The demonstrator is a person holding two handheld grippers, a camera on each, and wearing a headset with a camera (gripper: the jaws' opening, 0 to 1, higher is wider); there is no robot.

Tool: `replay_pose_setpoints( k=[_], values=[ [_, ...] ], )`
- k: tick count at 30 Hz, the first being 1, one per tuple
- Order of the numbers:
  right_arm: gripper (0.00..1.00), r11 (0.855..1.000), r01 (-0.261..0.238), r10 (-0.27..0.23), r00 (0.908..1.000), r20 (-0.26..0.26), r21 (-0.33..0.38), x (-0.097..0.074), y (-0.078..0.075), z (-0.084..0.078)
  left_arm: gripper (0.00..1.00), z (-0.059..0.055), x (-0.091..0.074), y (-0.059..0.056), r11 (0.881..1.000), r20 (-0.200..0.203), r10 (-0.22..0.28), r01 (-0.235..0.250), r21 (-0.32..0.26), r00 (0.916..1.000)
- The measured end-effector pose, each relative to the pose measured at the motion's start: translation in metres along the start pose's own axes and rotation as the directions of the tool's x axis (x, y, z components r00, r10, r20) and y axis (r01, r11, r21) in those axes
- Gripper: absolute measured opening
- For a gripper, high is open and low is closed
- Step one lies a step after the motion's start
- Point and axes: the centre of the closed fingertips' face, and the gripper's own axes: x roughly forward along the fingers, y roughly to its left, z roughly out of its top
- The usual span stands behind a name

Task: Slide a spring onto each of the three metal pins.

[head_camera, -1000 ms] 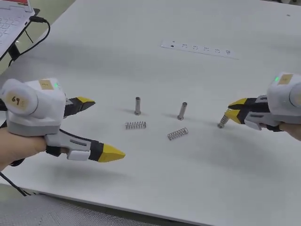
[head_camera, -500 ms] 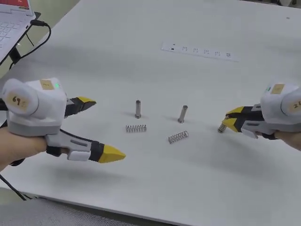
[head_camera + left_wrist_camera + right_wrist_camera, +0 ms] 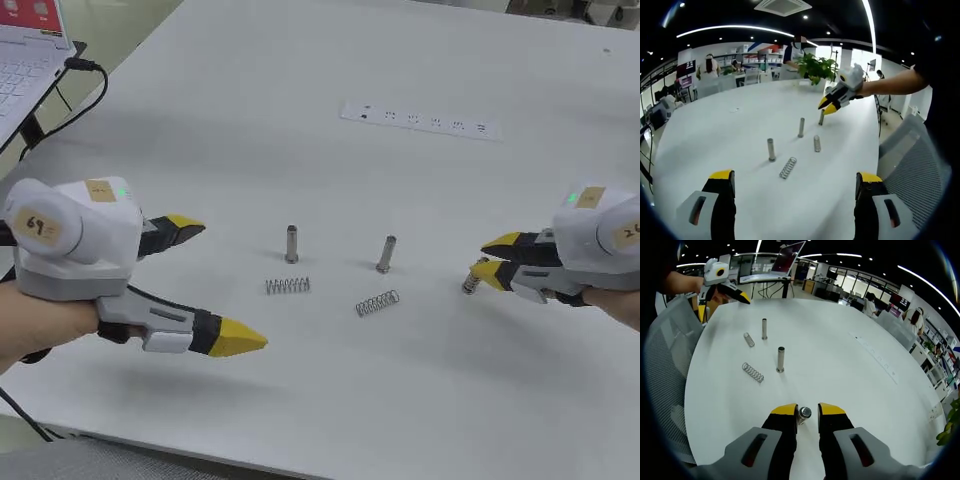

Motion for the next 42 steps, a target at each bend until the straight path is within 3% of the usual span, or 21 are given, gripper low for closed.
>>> replay_pose_setpoints(
  k=[15,21,31,42],
  values=[
    [0.14,1.000,0.014,-0.014,0.9992,0.038,0.013,-0.014,-0.003,0.010,0.98,0.000,-0.001,-0.001,1.000,0.000,-0.001,0.001,0.001,1.0000],
    [0.15,1.000,0.024,-0.024,0.9968,0.076,0.005,-0.022,0.000,0.025,0.98,-0.002,-0.001,-0.002,1.000,-0.004,-0.004,0.004,-0.001,1.0000],
    [0.15,0.999,-0.011,0.019,0.9892,0.146,-0.053,-0.027,0.019,0.058,0.98,-0.001,0.003,-0.003,1.000,-0.003,-0.010,0.010,0.000,0.9999],
    [0.15,0.992,-0.059,0.077,0.9852,0.153,-0.114,-0.027,0.035,0.070,0.98,-0.003,0.003,-0.005,1.000,-0.012,-0.017,0.016,-0.002,0.9998]
  ],
)
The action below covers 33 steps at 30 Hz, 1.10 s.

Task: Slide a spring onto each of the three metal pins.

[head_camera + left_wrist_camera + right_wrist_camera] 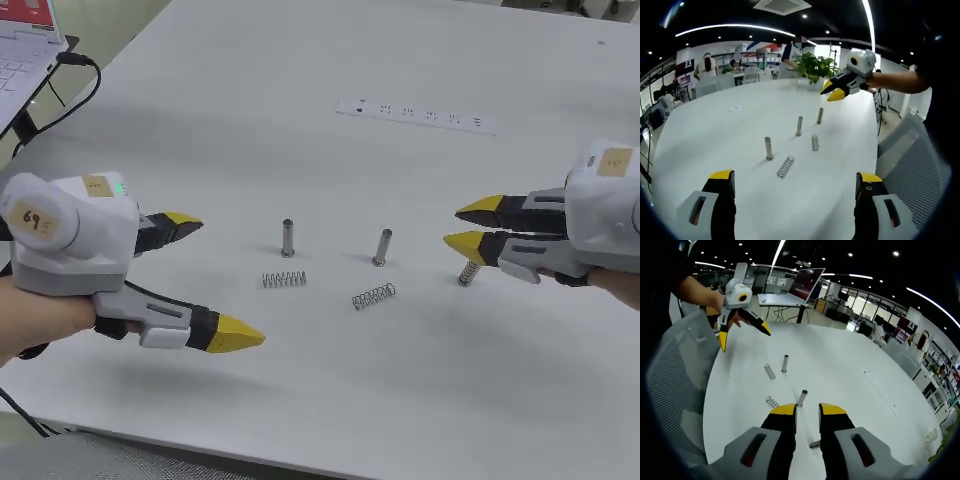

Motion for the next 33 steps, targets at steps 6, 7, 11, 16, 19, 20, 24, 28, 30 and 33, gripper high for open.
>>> replay_pose_setpoints(
  k=[6,7,11,16,19,20,24,28,30,33],
  values=[
    [0.15,0.997,-0.040,0.038,0.9987,-0.034,-0.059,0.002,0.012,-0.005,0.98,-0.001,0.000,0.000,1.000,0.000,0.000,0.000,-0.001,1.0000],
    [0.15,0.997,-0.044,0.042,0.9983,-0.041,-0.063,0.002,0.012,-0.006,0.98,-0.002,0.000,0.000,1.000,-0.001,0.001,-0.001,-0.001,1.0000],
    [0.15,0.996,-0.049,0.045,0.9976,-0.051,-0.076,0.003,0.013,-0.008,0.98,0.001,0.000,0.000,1.000,0.007,0.002,-0.002,-0.001,1.0000],
    [0.15,0.994,-0.061,0.057,0.9970,-0.054,-0.093,0.004,0.015,-0.005,0.98,0.001,0.000,0.001,1.000,0.010,0.003,-0.003,-0.001,0.9999],
    [0.15,0.992,-0.071,0.065,0.9964,-0.055,-0.104,0.005,0.017,-0.004,0.98,0.001,0.000,0.000,1.000,0.008,0.002,-0.002,-0.001,1.0000],
    [0.15,0.991,-0.075,0.069,0.9959,-0.057,-0.108,0.006,0.017,-0.003,0.98,0.001,0.000,0.000,1.000,0.008,0.001,-0.001,0.000,1.0000],
    [0.15,0.989,-0.085,0.077,0.9950,-0.063,-0.122,0.007,0.019,-0.003,0.98,0.002,-0.002,0.000,1.000,0.012,0.005,-0.005,-0.001,0.9999],
    [0.15,0.987,-0.092,0.084,0.9942,-0.068,-0.133,0.009,0.021,-0.002,0.98,0.001,-0.002,0.002,1.000,0.011,0.006,-0.006,0.000,0.9999],
    [0.15,0.986,-0.095,0.086,0.9938,-0.070,-0.137,0.010,0.021,-0.002,0.98,0.001,-0.002,0.002,1.000,0.010,0.006,-0.006,-0.001,0.9999],
    [0.15,0.985,-0.100,0.091,0.9933,-0.071,-0.142,0.011,0.022,-0.002,0.98,0.002,-0.001,0.002,1.000,0.012,0.003,-0.003,0.000,0.9999]
  ],
)
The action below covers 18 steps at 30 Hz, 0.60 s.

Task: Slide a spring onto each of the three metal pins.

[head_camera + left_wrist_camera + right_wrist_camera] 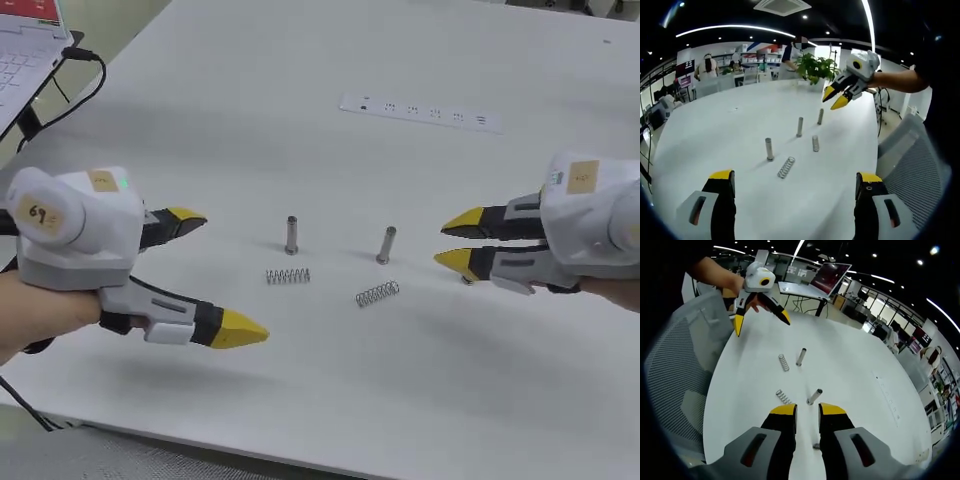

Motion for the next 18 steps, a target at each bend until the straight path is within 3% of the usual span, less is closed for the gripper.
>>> replay_pose_setpoints(
  k=[8,18],
  values=[
    [0.15,1.000,-0.012,0.012,0.9999,-0.004,-0.011,0.002,0.000,-0.001,0.98,-0.002,0.002,0.000,1.000,-0.003,-0.005,0.005,-0.002,1.0000],
    [0.16,0.993,-0.085,0.085,0.9964,-0.006,-0.077,0.009,0.014,0.003,0.98,-0.003,0.003,0.001,1.000,-0.002,-0.002,0.002,-0.005,1.0000]
  ],
)
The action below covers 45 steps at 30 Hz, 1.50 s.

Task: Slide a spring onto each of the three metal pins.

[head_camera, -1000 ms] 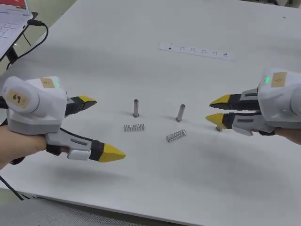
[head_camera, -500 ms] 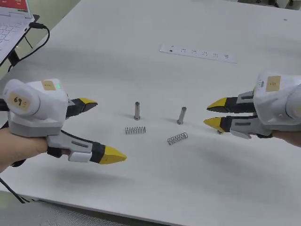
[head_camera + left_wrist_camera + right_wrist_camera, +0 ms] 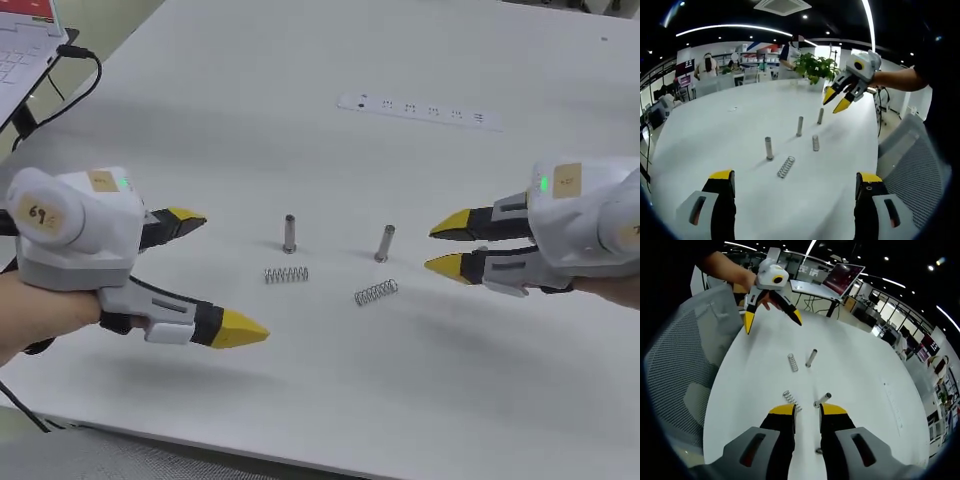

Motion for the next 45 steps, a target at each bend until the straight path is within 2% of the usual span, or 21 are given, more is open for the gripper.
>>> replay_pose_setpoints(
  k=[6,12,18,26,31,36,38,45],
  values=[
    [0.20,0.993,-0.070,0.066,0.9971,-0.038,-0.096,0.012,0.014,-0.003,0.98,-0.002,-0.001,-0.001,1.000,-0.005,0.000,0.000,-0.002,1.0000],
    [0.21,0.988,-0.098,0.093,0.9945,-0.048,-0.116,0.018,0.019,-0.003,0.98,-0.002,-0.002,0.000,1.000,-0.004,0.003,-0.003,-0.003,1.0000],
    [0.20,0.981,-0.125,0.114,0.9902,-0.080,-0.147,0.023,0.022,-0.011,0.98,-0.003,-0.001,-0.001,1.000,-0.007,0.000,0.000,-0.003,1.0000],
    [0.20,0.973,-0.157,0.142,0.9852,-0.095,-0.169,0.032,0.022,-0.016,0.98,-0.005,0.001,-0.003,1.000,-0.008,-0.005,0.005,-0.006,1.0000],
    [0.20,0.960,-0.191,0.168,0.9778,-0.126,-0.206,0.042,0.027,-0.020,0.98,-0.004,0.002,-0.002,1.000,-0.008,-0.006,0.005,-0.005,1.0000],
    [0.19,0.955,-0.210,0.178,0.9703,-0.163,-0.207,0.057,0.023,-0.028,0.98,-0.004,0.002,-0.003,1.000,-0.009,-0.007,0.007,-0.003,0.9999],
    [0.19,0.953,-0.226,0.191,0.9646,-0.182,-0.200,0.060,0.024,-0.032,0.98,-0.004,0.001,-0.003,1.000,-0.006,-0.007,0.007,-0.006,1.0000],
    [0.18,0.948,-0.253,0.212,0.9540,-0.212,-0.193,0.070,0.023,-0.038,0.98,-0.007,0.001,-0.003,1.000,-0.011,-0.007,0.007,-0.008,0.9999]
  ],
)
